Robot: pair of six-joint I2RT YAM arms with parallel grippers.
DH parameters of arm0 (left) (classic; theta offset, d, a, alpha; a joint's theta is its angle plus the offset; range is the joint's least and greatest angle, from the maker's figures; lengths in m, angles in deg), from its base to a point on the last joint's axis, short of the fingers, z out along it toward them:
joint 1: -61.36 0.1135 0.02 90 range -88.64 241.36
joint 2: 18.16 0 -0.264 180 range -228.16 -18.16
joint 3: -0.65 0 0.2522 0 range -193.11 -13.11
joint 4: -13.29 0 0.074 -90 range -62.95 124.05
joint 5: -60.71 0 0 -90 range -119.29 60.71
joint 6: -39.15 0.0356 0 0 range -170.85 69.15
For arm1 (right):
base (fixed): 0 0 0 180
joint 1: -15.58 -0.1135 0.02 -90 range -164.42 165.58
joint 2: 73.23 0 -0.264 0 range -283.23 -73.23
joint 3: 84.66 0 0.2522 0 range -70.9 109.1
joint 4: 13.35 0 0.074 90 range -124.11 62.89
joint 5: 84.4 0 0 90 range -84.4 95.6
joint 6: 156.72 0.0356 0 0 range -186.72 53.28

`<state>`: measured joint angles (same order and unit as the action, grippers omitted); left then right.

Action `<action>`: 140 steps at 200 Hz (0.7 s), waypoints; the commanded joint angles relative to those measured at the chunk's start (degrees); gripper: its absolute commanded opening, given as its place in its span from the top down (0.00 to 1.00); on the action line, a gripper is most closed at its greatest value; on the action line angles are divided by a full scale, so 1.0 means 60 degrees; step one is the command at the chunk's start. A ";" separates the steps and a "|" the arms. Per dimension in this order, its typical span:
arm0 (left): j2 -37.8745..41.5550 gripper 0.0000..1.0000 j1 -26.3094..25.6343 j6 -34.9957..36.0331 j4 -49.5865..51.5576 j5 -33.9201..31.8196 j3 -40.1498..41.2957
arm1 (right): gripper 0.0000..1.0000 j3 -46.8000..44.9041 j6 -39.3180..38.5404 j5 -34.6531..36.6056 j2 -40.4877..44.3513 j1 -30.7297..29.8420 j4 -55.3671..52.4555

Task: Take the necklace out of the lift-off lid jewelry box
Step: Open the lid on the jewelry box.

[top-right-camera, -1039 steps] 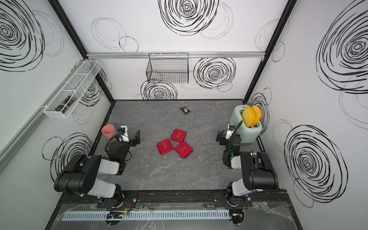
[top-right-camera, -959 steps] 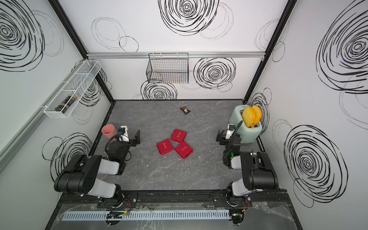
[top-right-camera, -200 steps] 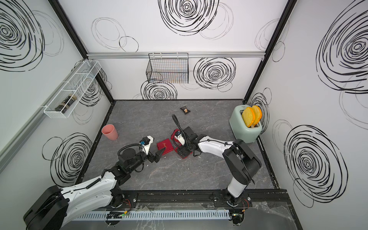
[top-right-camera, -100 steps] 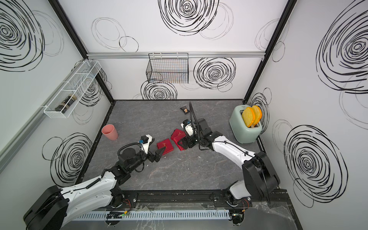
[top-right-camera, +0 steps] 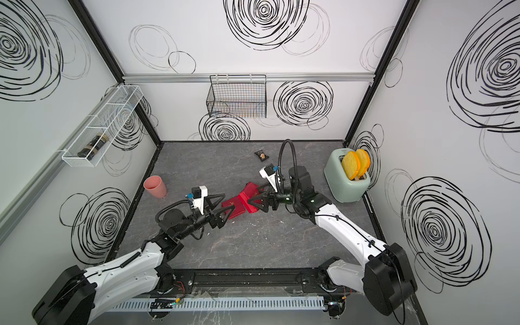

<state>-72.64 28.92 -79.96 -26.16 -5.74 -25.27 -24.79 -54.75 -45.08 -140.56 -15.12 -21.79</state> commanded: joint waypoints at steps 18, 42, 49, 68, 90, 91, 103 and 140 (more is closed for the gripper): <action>-0.0185 0.04 0.0057 -0.1199 -0.2953 0.1707 0.0225 | 0.31 -0.0111 0.0800 -0.1261 0.0191 -0.0009 0.1235; -0.0364 0.04 0.0061 -0.1508 -0.3593 0.2022 0.0238 | 0.31 -0.0082 0.1052 -0.1566 0.0206 -0.0190 0.1594; -0.0433 0.04 0.0061 -0.1570 -0.3698 0.2036 0.0215 | 0.31 -0.0050 0.1078 -0.1581 0.0207 -0.0297 0.1606; -0.0557 0.04 0.0047 -0.1732 -0.3878 0.2029 0.0178 | 0.31 0.0046 0.1038 -0.1574 0.0211 -0.0596 0.1629; -0.0676 0.04 0.0046 -0.1925 -0.4156 0.2078 0.0144 | 0.31 0.0089 0.1038 -0.1497 0.0206 -0.0896 0.1691; -0.0676 0.04 0.0046 -0.1936 -0.4162 0.2079 0.0148 | 0.31 0.0099 0.1038 -0.1491 0.0206 -0.0900 0.1706; -0.0703 0.04 0.0032 -0.1990 -0.4240 0.2123 0.0130 | 0.31 0.0130 0.1038 -0.1492 0.0206 -0.1033 0.1740; -0.0703 0.04 0.0020 -0.2017 -0.4256 0.2283 0.0111 | 0.31 0.0176 0.1055 -0.1427 0.0173 -0.1392 0.1990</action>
<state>-76.86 28.92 -90.49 -46.53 6.11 -24.46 -25.14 -48.72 -52.77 -140.41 -22.33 -13.11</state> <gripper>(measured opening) 0.959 0.827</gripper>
